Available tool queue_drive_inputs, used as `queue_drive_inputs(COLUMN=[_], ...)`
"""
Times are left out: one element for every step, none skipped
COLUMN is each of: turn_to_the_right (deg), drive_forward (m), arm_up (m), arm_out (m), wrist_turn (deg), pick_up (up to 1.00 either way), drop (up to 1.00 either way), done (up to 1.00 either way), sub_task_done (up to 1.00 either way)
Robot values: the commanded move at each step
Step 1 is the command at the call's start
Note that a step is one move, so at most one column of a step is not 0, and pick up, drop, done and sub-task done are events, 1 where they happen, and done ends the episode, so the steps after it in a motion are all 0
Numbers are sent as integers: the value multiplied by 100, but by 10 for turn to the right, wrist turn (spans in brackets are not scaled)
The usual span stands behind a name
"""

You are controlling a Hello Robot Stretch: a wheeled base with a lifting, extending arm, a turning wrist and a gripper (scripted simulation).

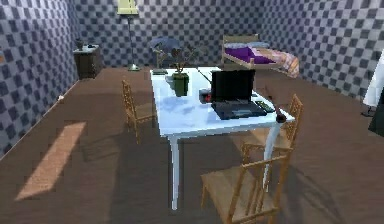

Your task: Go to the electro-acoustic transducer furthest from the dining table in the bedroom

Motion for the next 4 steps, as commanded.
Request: queue_drive_inputs(turn_to_the_right=[0, -450, -120, 0], drive_forward=[25, 0, 0, 100], arm_up=[0, 0, 0, 0], arm_out=[0, 0, 0, 0], wrist_turn=[0, 0, 0, 0], pick_up=[0, 0, 0, 0], drop=[0, 0, 0, 0], done=[0, 0, 0, 0], sub_task_done=[0, 0, 0, 0])
